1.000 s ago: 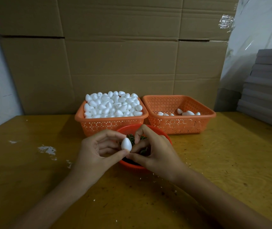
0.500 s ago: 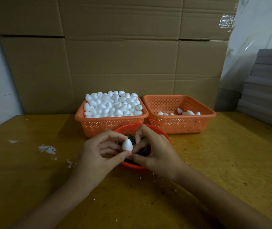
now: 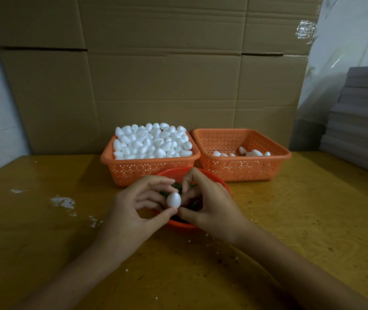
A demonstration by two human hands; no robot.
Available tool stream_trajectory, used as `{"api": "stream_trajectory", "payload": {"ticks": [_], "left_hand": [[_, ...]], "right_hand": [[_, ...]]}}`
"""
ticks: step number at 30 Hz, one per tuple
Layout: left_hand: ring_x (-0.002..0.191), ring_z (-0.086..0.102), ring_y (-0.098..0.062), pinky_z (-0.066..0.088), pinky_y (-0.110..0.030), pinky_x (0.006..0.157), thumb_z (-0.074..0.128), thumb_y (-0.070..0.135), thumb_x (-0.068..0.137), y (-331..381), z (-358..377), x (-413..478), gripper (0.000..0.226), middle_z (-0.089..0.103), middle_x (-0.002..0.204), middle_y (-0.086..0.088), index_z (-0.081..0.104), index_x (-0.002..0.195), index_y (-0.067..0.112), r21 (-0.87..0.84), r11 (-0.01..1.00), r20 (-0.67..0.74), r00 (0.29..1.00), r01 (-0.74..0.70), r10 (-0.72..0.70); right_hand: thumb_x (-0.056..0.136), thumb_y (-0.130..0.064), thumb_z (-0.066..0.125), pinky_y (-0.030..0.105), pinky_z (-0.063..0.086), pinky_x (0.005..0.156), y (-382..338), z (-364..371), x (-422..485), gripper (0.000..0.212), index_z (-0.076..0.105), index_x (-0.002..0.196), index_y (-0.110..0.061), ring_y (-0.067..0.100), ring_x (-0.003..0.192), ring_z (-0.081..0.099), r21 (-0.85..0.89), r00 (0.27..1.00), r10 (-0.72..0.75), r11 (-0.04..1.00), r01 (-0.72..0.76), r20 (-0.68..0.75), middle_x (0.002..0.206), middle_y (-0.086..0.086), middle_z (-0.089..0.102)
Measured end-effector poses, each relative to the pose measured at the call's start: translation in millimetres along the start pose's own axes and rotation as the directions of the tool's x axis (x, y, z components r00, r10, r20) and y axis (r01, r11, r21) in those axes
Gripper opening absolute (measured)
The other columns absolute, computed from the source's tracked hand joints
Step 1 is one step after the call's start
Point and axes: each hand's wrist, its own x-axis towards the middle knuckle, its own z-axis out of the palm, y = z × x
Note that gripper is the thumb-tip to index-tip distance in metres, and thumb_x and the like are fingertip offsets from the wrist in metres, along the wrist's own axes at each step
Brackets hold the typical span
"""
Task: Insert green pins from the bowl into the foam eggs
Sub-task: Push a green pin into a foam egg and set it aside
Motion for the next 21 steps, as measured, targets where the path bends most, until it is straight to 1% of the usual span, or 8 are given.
{"api": "stream_trajectory", "payload": {"ticks": [3, 6, 9, 11, 14, 16, 18, 21], "left_hand": [[0.097, 0.076, -0.017, 0.062, -0.027, 0.079, 0.085, 0.033, 0.078, 1.3, 0.7, -1.0, 0.05, 0.076, 0.114, 0.008, 0.065, 0.124, 0.036, 0.014, 1.0, 0.017, 0.999, -0.027, 0.027], [0.099, 0.075, -0.017, 0.062, -0.027, 0.079, 0.088, 0.022, 0.077, 1.2, 1.6, -1.6, 0.052, 0.076, 0.113, 0.009, 0.066, 0.122, 0.035, 0.032, 0.999, 0.021, 0.999, -0.033, 0.033], [0.101, 0.075, -0.015, 0.061, -0.026, 0.079, 0.086, 0.018, 0.077, 1.2, 1.7, -1.8, 0.05, 0.076, 0.112, 0.011, 0.067, 0.121, 0.031, 0.039, 0.998, 0.022, 0.999, -0.043, 0.042], [0.099, 0.075, -0.015, 0.061, -0.024, 0.079, 0.088, 0.019, 0.076, 1.1, 1.5, -1.2, 0.05, 0.076, 0.112, 0.01, 0.067, 0.12, 0.031, 0.023, 0.999, 0.018, 0.999, -0.041, 0.041], [0.094, 0.077, -0.017, 0.061, -0.024, 0.078, 0.087, 0.031, 0.074, 0.5, 1.0, 0.1, 0.05, 0.076, 0.111, 0.008, 0.067, 0.119, 0.036, -0.02, 1.0, -0.015, 1.0, -0.015, 0.015], [0.092, 0.077, -0.018, 0.062, -0.025, 0.078, 0.088, 0.029, 0.073, -2.2, 0.1, 0.7, 0.05, 0.076, 0.111, 0.006, 0.068, 0.118, 0.037, -0.05, 0.999, -0.039, 0.999, 0.016, -0.018], [0.093, 0.078, -0.019, 0.063, -0.025, 0.078, 0.089, 0.025, 0.073, -4.6, -0.7, 1.1, 0.051, 0.076, 0.111, 0.008, 0.07, 0.118, 0.04, -0.056, 0.998, -0.051, 0.998, 0.038, -0.041], [0.092, 0.078, -0.018, 0.063, -0.025, 0.078, 0.087, 0.023, 0.076, -5.2, 0.0, 1.9, 0.047, 0.077, 0.109, 0.008, 0.074, 0.116, 0.044, -0.048, 0.998, -0.044, 0.999, 0.027, -0.029]], "right_hand": [[0.082, -0.011, 0.082, 0.045, 0.059, 0.069, -0.1, 0.3, -0.2, 0.04, 0.049, 0.101, -0.022, 0.005, 0.079, 0.074, 0.001, 1.0, -0.004, 1.0, 0.004, -0.002, 0.084, -0.013, 0.076], [0.083, -0.011, 0.082, 0.044, 0.058, 0.069, -0.5, 0.2, -0.1, 0.039, 0.049, 0.101, -0.021, 0.006, 0.079, 0.074, 0.001, 1.0, -0.004, 1.0, 0.004, 0.0, 0.084, -0.013, 0.077], [0.083, -0.011, 0.082, 0.045, 0.058, 0.068, -0.6, 0.5, -0.1, 0.038, 0.05, 0.102, -0.02, 0.008, 0.078, 0.075, 0.004, 1.0, -0.008, 1.0, 0.008, -0.002, 0.083, -0.011, 0.077], [0.082, -0.011, 0.082, 0.046, 0.058, 0.068, -0.4, 0.4, 0.1, 0.039, 0.05, 0.102, -0.02, 0.008, 0.079, 0.075, 0.011, 1.0, -0.007, 1.0, 0.007, -0.001, 0.084, -0.01, 0.077], [0.083, -0.013, 0.083, 0.048, 0.058, 0.07, -0.5, -0.2, 0.2, 0.04, 0.049, 0.103, -0.021, 0.007, 0.08, 0.075, 0.02, 1.0, -0.002, 1.0, 0.002, 0.007, 0.086, -0.009, 0.078], [0.084, -0.016, 0.084, 0.049, 0.059, 0.071, -1.1, -0.4, 0.1, 0.041, 0.048, 0.103, -0.022, 0.006, 0.081, 0.075, 0.035, 1.0, -0.002, 0.999, 0.002, 0.014, 0.086, -0.011, 0.078], [0.085, -0.018, 0.084, 0.05, 0.059, 0.071, -1.3, -0.3, -0.2, 0.04, 0.048, 0.102, -0.022, 0.006, 0.081, 0.075, 0.043, 1.0, -0.005, 0.999, 0.004, 0.017, 0.086, -0.012, 0.079], [0.085, -0.019, 0.083, 0.051, 0.058, 0.07, -1.1, -0.3, -0.5, 0.04, 0.046, 0.101, -0.023, 0.007, 0.08, 0.076, 0.054, 1.0, -0.014, 0.998, 0.013, 0.013, 0.086, -0.012, 0.079]]}}
